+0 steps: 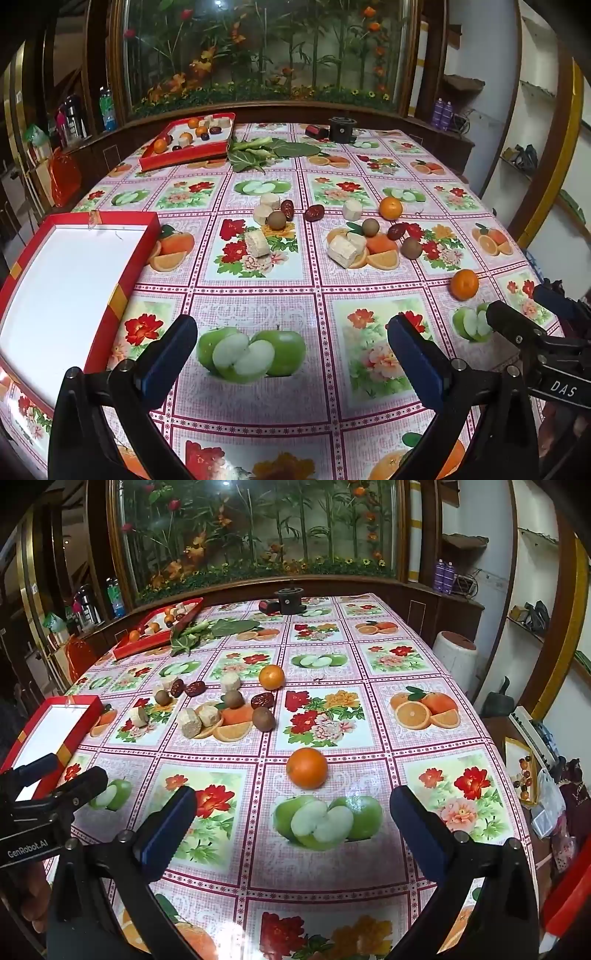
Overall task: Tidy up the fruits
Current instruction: 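Reach the right tool to the orange and close its fingers on it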
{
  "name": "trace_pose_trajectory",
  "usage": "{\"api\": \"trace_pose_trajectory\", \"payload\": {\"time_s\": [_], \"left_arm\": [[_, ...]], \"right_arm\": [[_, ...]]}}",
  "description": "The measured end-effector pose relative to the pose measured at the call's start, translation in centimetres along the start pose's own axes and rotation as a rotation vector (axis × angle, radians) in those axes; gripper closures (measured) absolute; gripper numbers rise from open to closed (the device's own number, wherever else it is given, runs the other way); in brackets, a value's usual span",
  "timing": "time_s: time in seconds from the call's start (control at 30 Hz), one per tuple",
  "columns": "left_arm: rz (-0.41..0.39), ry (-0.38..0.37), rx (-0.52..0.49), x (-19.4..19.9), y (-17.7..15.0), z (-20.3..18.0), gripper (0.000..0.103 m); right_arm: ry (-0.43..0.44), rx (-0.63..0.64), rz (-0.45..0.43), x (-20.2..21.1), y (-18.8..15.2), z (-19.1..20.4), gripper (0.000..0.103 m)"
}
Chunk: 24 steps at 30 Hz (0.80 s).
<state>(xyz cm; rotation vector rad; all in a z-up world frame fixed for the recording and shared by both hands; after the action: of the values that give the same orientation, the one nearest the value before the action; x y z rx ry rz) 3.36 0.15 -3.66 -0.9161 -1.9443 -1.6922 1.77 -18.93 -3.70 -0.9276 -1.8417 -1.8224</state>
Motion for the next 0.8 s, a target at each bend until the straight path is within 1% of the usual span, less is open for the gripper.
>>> {"api": "trace_pose_trajectory", "payload": {"time_s": [0.13, 0.3, 0.37, 0.8], "left_arm": [[0.005, -0.013, 0.008, 0.0, 0.0, 0.3, 0.001], [-0.001, -0.020, 0.023, 0.2, -0.1, 0.8, 0.001], [0.000, -0.024, 0.028, 0.2, 0.0, 0.9, 0.001], [-0.021, -0.033, 0.041, 0.8, 0.2, 1.2, 0.001]], "right_arm": [[-0.010, 0.007, 0.001, -0.2, -0.2, 0.8, 0.000], [-0.012, 0.005, -0.005, 0.8, -0.7, 1.4, 0.000], [-0.015, -0.002, 0.002, 0.5, 0.0, 0.2, 0.000], [-0.010, -0.020, -0.016, 1.2, -0.1, -0.3, 0.000]]}}
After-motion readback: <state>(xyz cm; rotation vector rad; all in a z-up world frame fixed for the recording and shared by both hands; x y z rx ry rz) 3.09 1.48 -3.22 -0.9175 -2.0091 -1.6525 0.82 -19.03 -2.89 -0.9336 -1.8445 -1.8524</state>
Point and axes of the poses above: each gripper's, at about its wrist camera, not at the fingertips, and x roughly against the way its jaws point, z to its left, y to its top, the point moved 6 cm from there along -x, roughly the way its jaws point, and after that the axes turned 11 degrees about -y, right-handed, at the moved point
